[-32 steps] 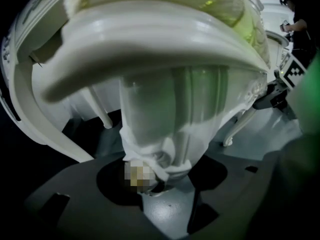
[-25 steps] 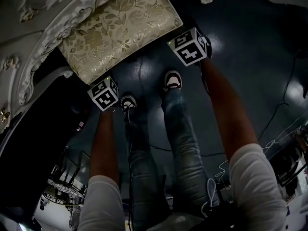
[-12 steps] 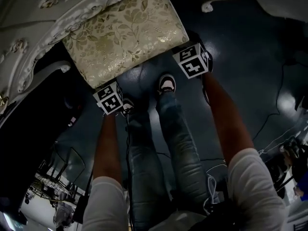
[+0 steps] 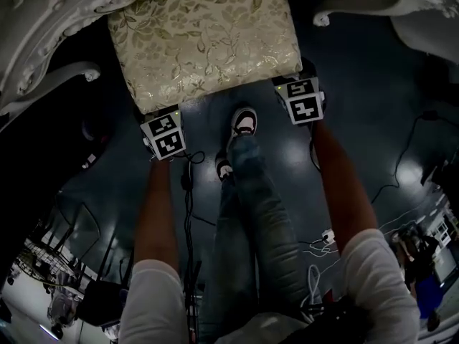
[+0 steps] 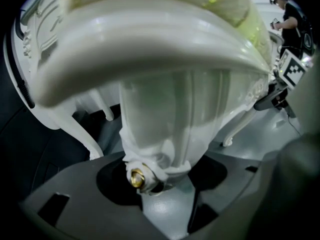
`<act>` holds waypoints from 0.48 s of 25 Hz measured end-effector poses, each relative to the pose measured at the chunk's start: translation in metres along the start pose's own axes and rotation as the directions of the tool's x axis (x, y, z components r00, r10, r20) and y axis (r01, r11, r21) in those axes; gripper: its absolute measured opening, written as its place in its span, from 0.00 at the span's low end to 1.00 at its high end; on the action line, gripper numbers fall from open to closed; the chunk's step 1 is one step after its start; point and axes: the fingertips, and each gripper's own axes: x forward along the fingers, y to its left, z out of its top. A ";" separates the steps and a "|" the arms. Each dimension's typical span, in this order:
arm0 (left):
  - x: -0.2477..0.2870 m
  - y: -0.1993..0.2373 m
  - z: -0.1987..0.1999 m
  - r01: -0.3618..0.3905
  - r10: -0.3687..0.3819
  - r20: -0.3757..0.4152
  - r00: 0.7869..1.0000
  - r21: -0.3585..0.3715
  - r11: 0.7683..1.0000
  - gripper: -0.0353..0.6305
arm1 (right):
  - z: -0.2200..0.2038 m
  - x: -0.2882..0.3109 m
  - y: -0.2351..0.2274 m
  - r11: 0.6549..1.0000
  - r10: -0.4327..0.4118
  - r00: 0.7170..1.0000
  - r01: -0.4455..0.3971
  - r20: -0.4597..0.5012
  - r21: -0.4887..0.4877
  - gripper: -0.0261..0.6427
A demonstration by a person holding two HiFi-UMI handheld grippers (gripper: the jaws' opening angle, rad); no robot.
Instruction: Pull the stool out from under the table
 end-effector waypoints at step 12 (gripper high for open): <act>0.003 -0.001 -0.002 0.012 -0.011 0.033 0.999 -0.016 1.000 0.46 | 0.004 -0.002 -0.001 1.000 -0.018 0.999 0.018 0.035 0.006 0.40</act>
